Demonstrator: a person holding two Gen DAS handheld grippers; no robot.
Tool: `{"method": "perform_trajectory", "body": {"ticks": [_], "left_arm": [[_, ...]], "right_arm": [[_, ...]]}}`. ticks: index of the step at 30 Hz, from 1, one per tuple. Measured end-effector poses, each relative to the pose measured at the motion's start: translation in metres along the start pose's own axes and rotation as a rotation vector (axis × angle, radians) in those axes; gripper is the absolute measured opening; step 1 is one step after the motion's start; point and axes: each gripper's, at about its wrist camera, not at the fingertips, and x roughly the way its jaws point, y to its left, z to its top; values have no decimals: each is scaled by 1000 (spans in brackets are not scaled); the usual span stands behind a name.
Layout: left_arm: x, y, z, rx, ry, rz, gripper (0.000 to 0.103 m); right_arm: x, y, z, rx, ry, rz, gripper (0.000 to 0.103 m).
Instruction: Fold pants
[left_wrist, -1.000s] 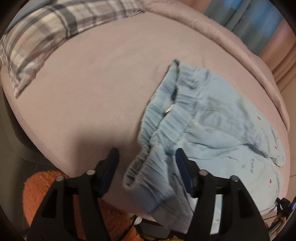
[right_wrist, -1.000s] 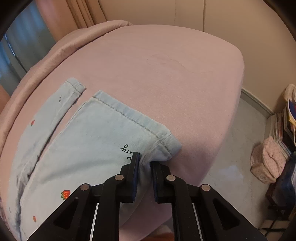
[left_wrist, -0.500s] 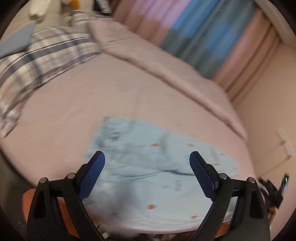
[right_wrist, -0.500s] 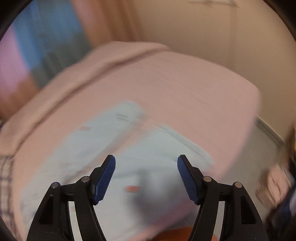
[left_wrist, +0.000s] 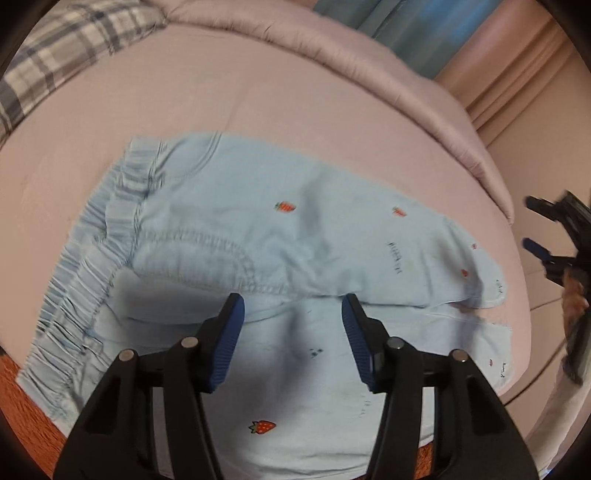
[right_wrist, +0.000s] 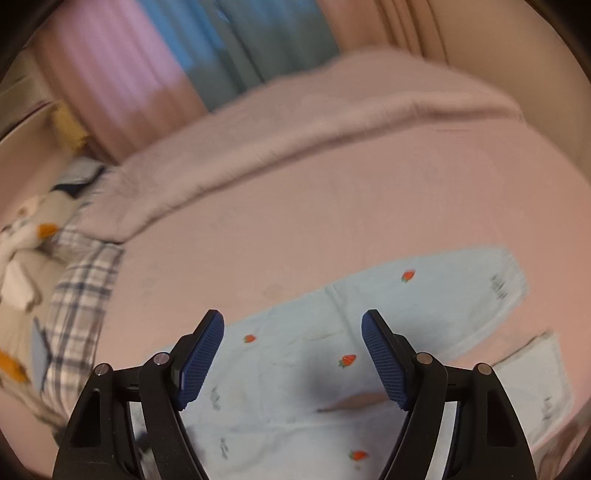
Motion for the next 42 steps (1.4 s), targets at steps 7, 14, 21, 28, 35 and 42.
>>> {"method": "perform_trajectory", "body": {"ticks": [7,14,21,28,35,42], "left_arm": [[11,7,3,-28,44,13,54],[11,3,2,-33,55,28,57],[10,-8,10,-42,55,21,76],[-11,-29,38,-47,-60,-55,90],[35,-63,76,-64,-27,-132,83],[100,-83,92,-51,91,-49,60]], "right_arm": [[99,-34,21,189,161,-221,77],[139,-53,14,264,198,-359,72],[107,-61,-9,242,128,-344,10],[-24,-58,-86,218,-95,-60,6],[-107,-71,-188,199,-181,22,6],[-63,-106,-168,219,-96,8,6]]}}
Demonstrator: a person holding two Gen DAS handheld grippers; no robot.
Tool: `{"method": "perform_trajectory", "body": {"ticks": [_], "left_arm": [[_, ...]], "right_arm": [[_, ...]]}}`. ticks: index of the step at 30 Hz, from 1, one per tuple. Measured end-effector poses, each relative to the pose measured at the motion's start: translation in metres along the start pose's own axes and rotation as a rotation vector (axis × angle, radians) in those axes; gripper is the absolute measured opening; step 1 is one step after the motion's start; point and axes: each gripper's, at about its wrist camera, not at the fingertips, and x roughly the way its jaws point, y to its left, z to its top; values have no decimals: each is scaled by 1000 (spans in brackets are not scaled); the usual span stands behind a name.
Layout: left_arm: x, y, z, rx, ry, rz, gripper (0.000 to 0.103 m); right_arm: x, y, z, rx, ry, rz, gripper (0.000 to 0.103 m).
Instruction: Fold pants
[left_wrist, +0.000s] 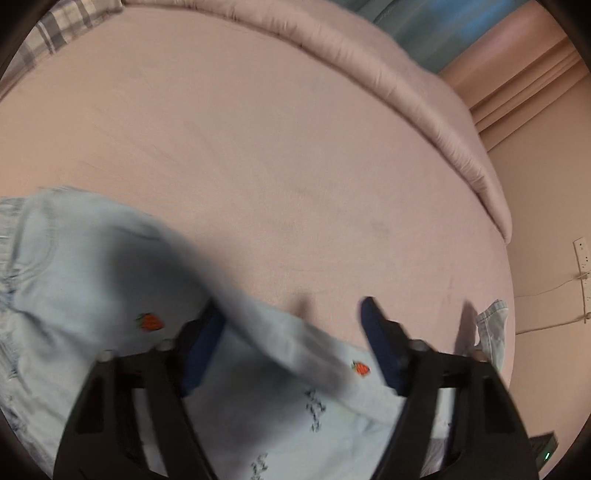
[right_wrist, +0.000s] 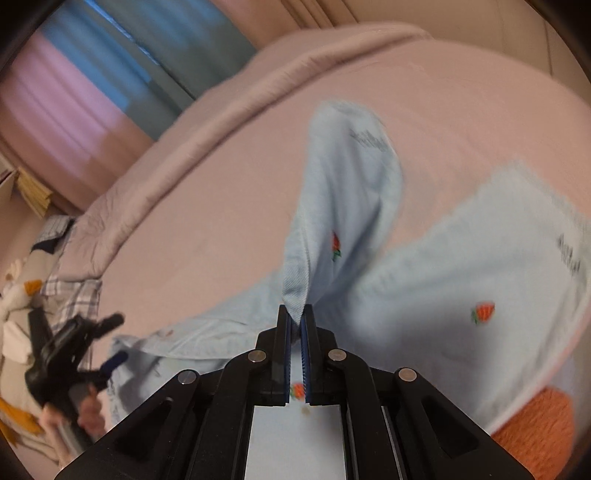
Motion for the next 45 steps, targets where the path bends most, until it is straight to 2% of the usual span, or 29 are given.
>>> {"method": "perform_trajectory", "body": {"ticks": [2,3,4,5,7,10,12,15,19,21,23,25,26,27,28,30,32,33,34,37,39,42,45], "left_arm": [[14,5,1,-29,41,18,36],[16,8,-1,-32,47,30,16],[15,10,-5,-23,38,33,3],[10,10,-8,-19,27,25,6],[-13,13,-18,-29,-13,-21,6],[-68,13,-33,-35,-91,-138,6],[-106,6,-51,29,-134,-208,6],[-134,8,-85,67,-145,-237,6],[-123,22,-127,65,-113,-166,7],[-103,37,-138,25,-43,-129,11],[-87,47,-134,-13,12,-124,14],[-85,59,-124,-44,-3,-101,29],[-88,63,-122,-53,-28,-74,37],[-90,68,-117,-55,-63,-38,52],[-95,74,-110,-60,-99,-11,57],[-102,85,-101,-93,-153,22,57],[-110,101,-90,-150,-181,10,53],[-113,111,-87,-179,-196,0,40],[-115,123,-82,-208,-208,-20,18],[-122,135,-81,-239,-170,-54,14],[-132,128,-86,-219,-154,-56,13],[-147,118,-106,-130,-136,-10,13],[-137,122,-128,-101,-35,50,14]], "right_arm": [[1,-2,10,-4,11,-9,6],[1,-3,9,-2,16,-8,6],[2,-3,9,5,21,-7,6],[3,-4,8,9,24,-4,6],[0,-8,6,11,23,-15,6],[-3,-7,9,3,6,-12,6],[-13,-7,11,-5,-17,-1,6],[-28,-3,8,-37,-69,-33,6],[-29,-2,-1,-67,-80,-108,6],[-21,-8,-9,-51,-46,-127,6],[-13,-17,-14,-29,-8,-142,6],[-8,-24,-17,-11,13,-149,6],[-6,-22,-16,-5,16,-148,6],[-6,-23,-17,0,17,-147,6],[-6,-25,-16,1,15,-147,6],[-9,-26,-17,3,7,-147,6],[-10,-22,-16,-6,-4,-157,6],[-10,-21,-15,-9,-8,-159,6],[-8,-18,-14,-13,-11,-162,6],[-7,-20,-16,-5,-5,-159,6],[-8,-21,-17,-4,-3,-158,6],[-13,-18,-18,-35,-22,-188,6],[-11,-21,-19,-30,-13,-211,6]]}}
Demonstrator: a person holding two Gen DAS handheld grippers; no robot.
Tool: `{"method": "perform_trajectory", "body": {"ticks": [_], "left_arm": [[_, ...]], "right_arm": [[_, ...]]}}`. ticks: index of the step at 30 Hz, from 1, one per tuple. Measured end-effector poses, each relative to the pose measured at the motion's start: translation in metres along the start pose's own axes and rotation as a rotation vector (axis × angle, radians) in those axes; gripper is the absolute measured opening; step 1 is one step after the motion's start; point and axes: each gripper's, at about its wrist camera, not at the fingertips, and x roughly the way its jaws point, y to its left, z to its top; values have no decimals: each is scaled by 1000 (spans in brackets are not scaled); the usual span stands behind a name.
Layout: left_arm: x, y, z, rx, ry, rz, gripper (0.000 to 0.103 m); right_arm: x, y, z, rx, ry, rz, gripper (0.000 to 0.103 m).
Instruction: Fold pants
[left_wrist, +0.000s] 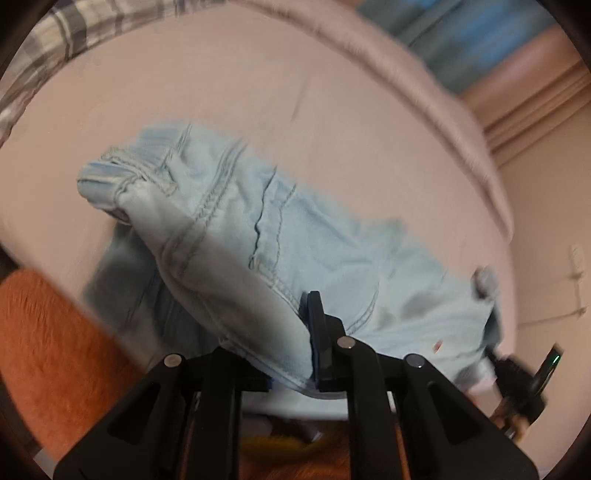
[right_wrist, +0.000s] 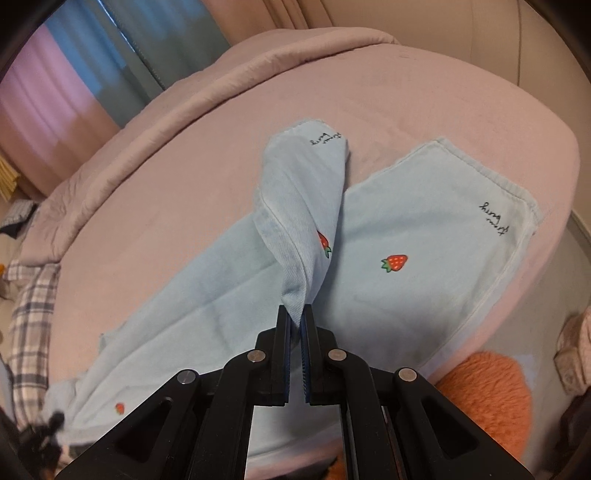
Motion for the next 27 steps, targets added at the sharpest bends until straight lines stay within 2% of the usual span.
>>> {"method": "perform_trajectory", "body": {"ticks": [3,5,8,10,11,13,14,16,18,19,21,27], "left_arm": [[19,12,-10,-60,51,34,15],[29,14,-14,-55,56,52,15],[30,4,-5,-23,59,76,17],[30,1,6,-45,74,47,19],[30,3,9,-64,73,32,22],[24,10,8,-108,52,38,45],[18,16,7,-124,32,62,48],[8,25,10,-146,-24,114,46],[6,29,12,-144,-52,118,42],[7,31,13,-145,-49,122,31],[11,36,14,-132,-41,160,18],[22,37,15,-108,-33,186,18]], "right_arm": [[4,-4,-5,19,33,4,6],[7,-3,-10,-3,42,-32,6],[14,-7,-13,10,69,-49,6],[9,-11,-12,33,58,-26,6],[5,-12,-11,38,50,-12,6],[-5,-14,-9,38,37,6,6],[-8,-15,-9,39,33,10,6],[-16,-18,-10,33,29,-10,6],[-15,-20,-14,31,44,-23,6],[-14,-21,-16,26,49,-35,6],[-5,-22,-22,12,74,-75,6],[8,-16,-24,-41,116,-172,6]]}}
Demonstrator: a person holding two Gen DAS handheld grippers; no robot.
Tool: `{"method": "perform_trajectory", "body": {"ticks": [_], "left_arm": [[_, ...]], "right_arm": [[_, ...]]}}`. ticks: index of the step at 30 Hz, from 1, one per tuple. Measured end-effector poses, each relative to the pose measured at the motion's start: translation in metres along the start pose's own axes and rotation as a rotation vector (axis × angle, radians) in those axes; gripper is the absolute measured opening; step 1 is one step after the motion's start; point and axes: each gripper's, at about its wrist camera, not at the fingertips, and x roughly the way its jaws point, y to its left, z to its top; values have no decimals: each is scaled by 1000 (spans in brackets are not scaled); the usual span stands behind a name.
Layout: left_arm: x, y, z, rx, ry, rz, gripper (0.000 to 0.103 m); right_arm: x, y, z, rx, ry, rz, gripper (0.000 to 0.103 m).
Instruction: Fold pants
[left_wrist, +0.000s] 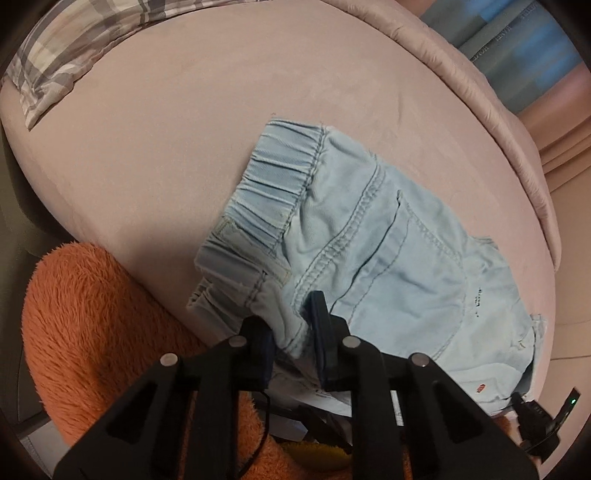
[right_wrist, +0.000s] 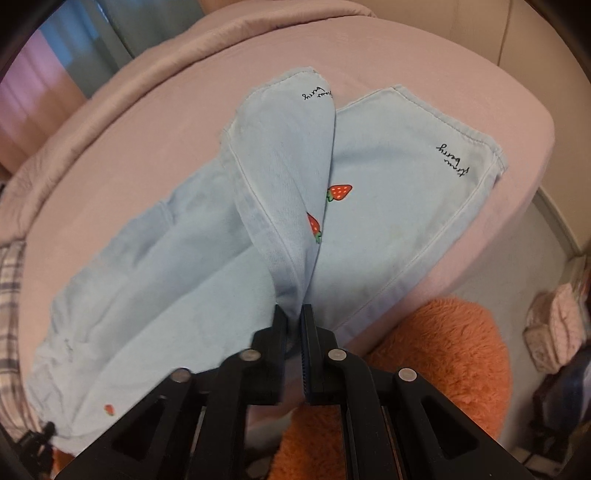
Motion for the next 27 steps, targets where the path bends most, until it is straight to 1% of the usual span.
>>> {"method": "perform_trajectory", "body": {"ticks": [2,3,4,5,6,7,9,11,13,15,17,18,19,20,23,25,27], "left_arm": [[1,2,3,-4,4,7,19],[2,2,5,-9,7,7,19],[3,3,6,-16,10,4,20],[4,4,7,-23,15,-1,20],[6,0,11,-27,18,-4,20],[7,-1,12,-33,21,-8,20],[7,1,10,-41,24,-12,20],[7,-1,11,-42,27,-15,20],[4,8,9,-45,30,-21,20],[5,10,9,-51,33,-29,20],[4,11,8,-57,38,-36,20],[5,12,8,-58,42,-39,20],[6,12,8,-58,44,-41,20],[6,13,9,-58,47,-42,20],[6,13,10,-52,51,-38,20],[5,12,10,-47,51,-30,20],[4,11,9,-43,49,-23,20]], "right_arm": [[-4,7,5,-40,-14,-24,6],[-6,11,8,-65,-28,-47,12],[-9,16,11,-91,-47,-85,25],[-12,21,15,-120,-77,-133,33],[-14,27,18,-142,-107,-172,49],[-15,32,23,-166,-142,-206,52],[-9,42,32,-206,-161,-227,52],[4,53,40,-242,-153,-250,52],[21,66,48,-288,-149,-306,52],[35,71,57,-302,-143,-330,52],[42,71,67,-273,-162,-338,37],[43,68,71,-256,-172,-335,18],[41,67,76,-227,-178,-326,8],[34,59,81,-179,-193,-297,8],[2,21,86,-15,-244,-170,8],[-19,-10,87,86,-270,-108,8],[-30,-34,83,151,-282,-62,8]]}}
